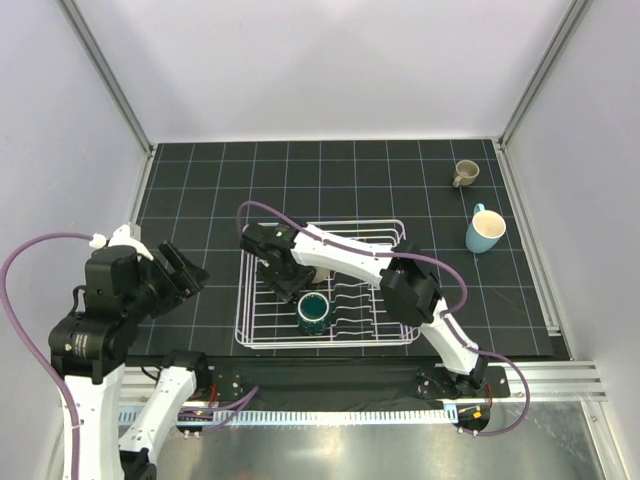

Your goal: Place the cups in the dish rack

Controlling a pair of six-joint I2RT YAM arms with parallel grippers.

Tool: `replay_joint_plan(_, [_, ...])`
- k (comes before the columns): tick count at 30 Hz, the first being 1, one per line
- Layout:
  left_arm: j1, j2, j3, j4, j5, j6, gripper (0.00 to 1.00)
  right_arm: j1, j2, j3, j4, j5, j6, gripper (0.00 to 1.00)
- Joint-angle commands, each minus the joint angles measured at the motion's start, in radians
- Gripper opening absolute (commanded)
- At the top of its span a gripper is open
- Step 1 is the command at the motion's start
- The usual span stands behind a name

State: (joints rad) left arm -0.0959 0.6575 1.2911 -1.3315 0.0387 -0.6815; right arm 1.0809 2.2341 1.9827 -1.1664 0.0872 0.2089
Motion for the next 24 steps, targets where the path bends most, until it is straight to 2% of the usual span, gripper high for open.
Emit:
replay_joint_plan(1, [0.002, 0.034, -0.007, -0.021, -0.029, -0.015, 0.75, 0.005, -0.027, 0.086, -0.024, 0.002, -0.014, 0.63])
replay_joint_plan(4, [0.002, 0.056, -0.006, -0.058, -0.089, -0.016, 0.75, 0.005, -0.050, 0.131, -0.042, 0.005, -0.013, 0.71])
replay_joint_plan(11, [0.002, 0.108, -0.018, -0.064, -0.106, -0.052, 0.76, 0.007, -0.174, 0.229, -0.069, -0.047, -0.009, 0.74])
replay_joint_plan(15, [0.001, 0.158, -0.032, -0.041, -0.099, -0.099, 0.75, 0.005, -0.316, 0.222, -0.055, -0.073, 0.004, 0.75])
replay_joint_plan(19, [0.002, 0.252, -0.036, -0.057, -0.172, -0.147, 0.72, 0.004, -0.465, 0.099, -0.019, -0.047, 0.012, 0.75])
replay_joint_plan(24, [0.004, 0.423, -0.007, -0.055, -0.351, -0.230, 0.65, -0.013, -0.669, -0.126, 0.060, -0.073, 0.020, 0.76])
